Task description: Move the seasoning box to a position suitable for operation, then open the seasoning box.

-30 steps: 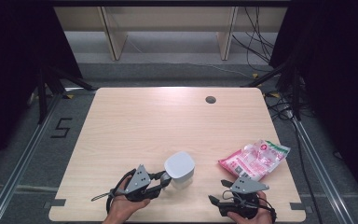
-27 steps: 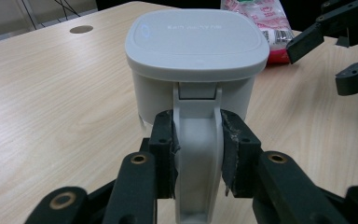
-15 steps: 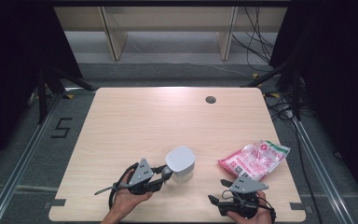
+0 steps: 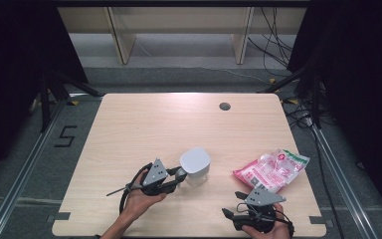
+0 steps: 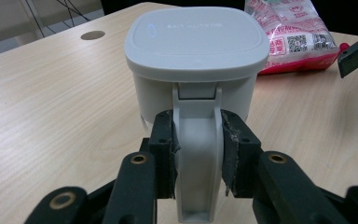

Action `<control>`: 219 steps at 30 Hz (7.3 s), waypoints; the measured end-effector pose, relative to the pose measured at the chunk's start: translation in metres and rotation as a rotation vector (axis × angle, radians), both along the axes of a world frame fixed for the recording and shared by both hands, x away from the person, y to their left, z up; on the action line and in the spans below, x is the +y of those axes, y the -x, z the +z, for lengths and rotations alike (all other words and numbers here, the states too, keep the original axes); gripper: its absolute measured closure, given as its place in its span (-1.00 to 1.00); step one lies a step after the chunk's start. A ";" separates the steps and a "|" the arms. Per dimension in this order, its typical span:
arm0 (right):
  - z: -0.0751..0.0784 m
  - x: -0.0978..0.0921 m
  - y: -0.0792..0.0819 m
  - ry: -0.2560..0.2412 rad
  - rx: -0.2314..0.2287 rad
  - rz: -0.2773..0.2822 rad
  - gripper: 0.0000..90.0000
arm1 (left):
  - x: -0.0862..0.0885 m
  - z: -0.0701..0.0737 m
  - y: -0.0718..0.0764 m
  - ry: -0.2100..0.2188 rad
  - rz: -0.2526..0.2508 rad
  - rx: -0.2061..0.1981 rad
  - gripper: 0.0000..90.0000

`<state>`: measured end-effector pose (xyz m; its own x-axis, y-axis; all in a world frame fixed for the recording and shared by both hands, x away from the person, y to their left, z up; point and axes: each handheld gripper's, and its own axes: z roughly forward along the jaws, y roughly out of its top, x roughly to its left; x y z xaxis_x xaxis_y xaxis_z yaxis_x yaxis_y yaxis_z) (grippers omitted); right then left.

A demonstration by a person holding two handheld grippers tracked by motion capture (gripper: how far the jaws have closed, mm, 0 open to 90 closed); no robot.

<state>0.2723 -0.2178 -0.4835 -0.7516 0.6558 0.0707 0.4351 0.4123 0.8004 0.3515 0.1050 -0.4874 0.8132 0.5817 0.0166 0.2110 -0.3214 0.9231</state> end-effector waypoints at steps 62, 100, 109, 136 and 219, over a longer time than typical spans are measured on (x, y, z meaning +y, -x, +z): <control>-0.001 0.000 0.000 0.012 0.006 -0.005 -0.35 | 0.018 -0.011 -0.049 -0.022 0.132 -0.038 0.51; -0.002 -0.001 -0.001 0.007 0.016 -0.013 -0.36 | 0.013 -0.008 -0.041 0.010 0.160 -0.014 0.40; -0.002 -0.003 -0.003 0.005 0.007 -0.007 -0.36 | 0.021 0.004 -0.031 -0.030 0.118 0.020 0.05; -0.003 -0.005 -0.003 0.005 0.010 -0.022 -0.37 | 0.035 0.044 -0.022 0.023 0.116 -0.012 -0.04; 0.026 0.033 -0.074 -0.033 -0.218 -0.015 0.91 | 0.012 0.040 -0.047 0.068 0.081 -0.018 0.94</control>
<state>0.3466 -0.1849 -0.4575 -0.7415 0.6672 -0.0708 0.2560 0.3789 0.8893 0.3988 0.1172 -0.4474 0.7631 0.6462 -0.0111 0.2175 -0.2405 0.9460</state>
